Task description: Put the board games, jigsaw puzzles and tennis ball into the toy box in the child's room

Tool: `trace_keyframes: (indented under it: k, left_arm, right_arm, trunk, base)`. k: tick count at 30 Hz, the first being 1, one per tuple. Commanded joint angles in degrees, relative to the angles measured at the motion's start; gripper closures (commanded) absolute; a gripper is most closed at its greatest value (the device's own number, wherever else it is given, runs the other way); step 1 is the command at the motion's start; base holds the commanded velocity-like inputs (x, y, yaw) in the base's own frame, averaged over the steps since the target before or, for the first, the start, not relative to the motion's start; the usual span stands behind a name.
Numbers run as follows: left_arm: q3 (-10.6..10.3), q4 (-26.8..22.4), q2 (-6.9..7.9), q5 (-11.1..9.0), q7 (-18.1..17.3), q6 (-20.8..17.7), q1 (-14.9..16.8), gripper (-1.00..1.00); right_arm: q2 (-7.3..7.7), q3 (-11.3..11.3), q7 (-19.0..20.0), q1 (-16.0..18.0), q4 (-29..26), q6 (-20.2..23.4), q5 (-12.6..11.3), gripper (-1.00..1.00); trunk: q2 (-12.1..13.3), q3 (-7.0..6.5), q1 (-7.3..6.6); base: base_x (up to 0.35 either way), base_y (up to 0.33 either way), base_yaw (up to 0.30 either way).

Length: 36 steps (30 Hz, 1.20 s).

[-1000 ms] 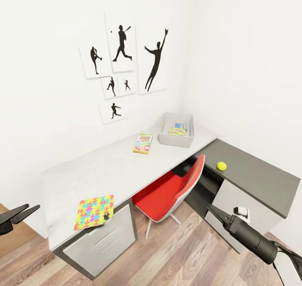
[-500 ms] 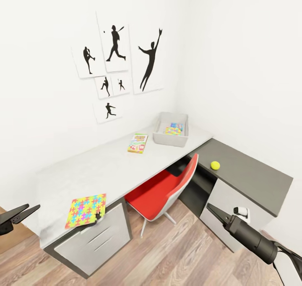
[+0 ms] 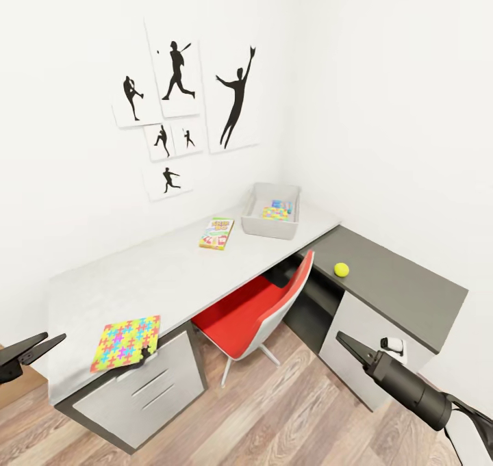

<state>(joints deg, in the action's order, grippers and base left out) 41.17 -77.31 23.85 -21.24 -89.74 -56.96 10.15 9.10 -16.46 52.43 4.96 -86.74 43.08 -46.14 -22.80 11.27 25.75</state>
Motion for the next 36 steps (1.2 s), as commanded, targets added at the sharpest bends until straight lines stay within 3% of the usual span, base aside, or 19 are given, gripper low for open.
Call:
trace_keyframes:
  k: [1, 12, 17, 19, 21, 26, 29, 36]
  left_arm:
    - [0.01, -0.02, 0.01, 0.09, -0.26, -0.61, 0.04, -1.0]
    - [-0.25, -0.11, -0.53, 0.33, -0.26, -0.67, 0.04, -1.0]
    - [-0.72, -0.24, -2.27, 0.57, -0.26, -0.74, 0.04, -1.0]
    - [-1.54, -0.26, -3.1, 0.83, -0.26, -0.79, 0.04, -1.0]
    - [-3.63, -0.29, -4.24, 1.42, -0.26, -0.86, 0.04, -1.0]
    - [-7.3, -0.18, -5.35, 2.48, -0.26, -1.03, 0.04, -1.0]
    - [-9.1, 0.35, -5.97, 2.97, 2.68, -1.2, 0.04, -1.0]
    - [-10.23, 5.29, -7.0, 3.07, 8.24, -1.34, 0.49, -1.0]
  right_arm:
    - [0.01, -0.03, 0.04, 0.05, -0.01, 0.33, -0.2, -1.0]
    - [-0.13, 0.0, 0.04, 0.05, 0.01, 0.29, -0.06, -1.0]
    - [-0.03, -0.05, 0.04, 0.05, 0.03, 0.33, -0.14, -1.0]
    - [-0.01, -0.05, 0.04, 0.05, 0.05, 0.33, -0.15, -1.0]
    - [0.05, -0.06, 0.04, 0.05, 0.06, 0.34, -0.17, -1.0]
    - [0.2, -0.06, 0.04, 0.05, 0.08, 0.34, -0.28, -1.0]
    - [0.26, -0.06, 0.04, 0.05, 0.08, 0.34, -0.38, -1.0]
    - [0.34, -0.09, 0.04, 0.05, 0.08, 0.34, -0.57, -1.0]
  trunk:
    - [-0.11, 0.11, 0.03]
    - [-0.11, 0.11, 0.03]
    - [-0.11, 0.11, 0.03]
    - [-0.11, 0.11, 0.03]
    - [-0.11, 0.11, 0.03]
    - [-0.11, 0.11, 0.03]
    - [-0.11, 0.11, 0.03]
    - [-0.11, 0.11, 0.03]
  base:
    - [0.0, -0.024, 0.0]
    - [0.0, -0.008, 0.0]
    - [0.0, -0.001, 0.0]
    - [0.0, 0.0, 0.0]
    - [0.0, 0.0, 0.0]
    - [0.0, 0.0, 0.0]
    - [0.0, 0.0, 0.0]
    - [0.0, 0.0, 0.0]
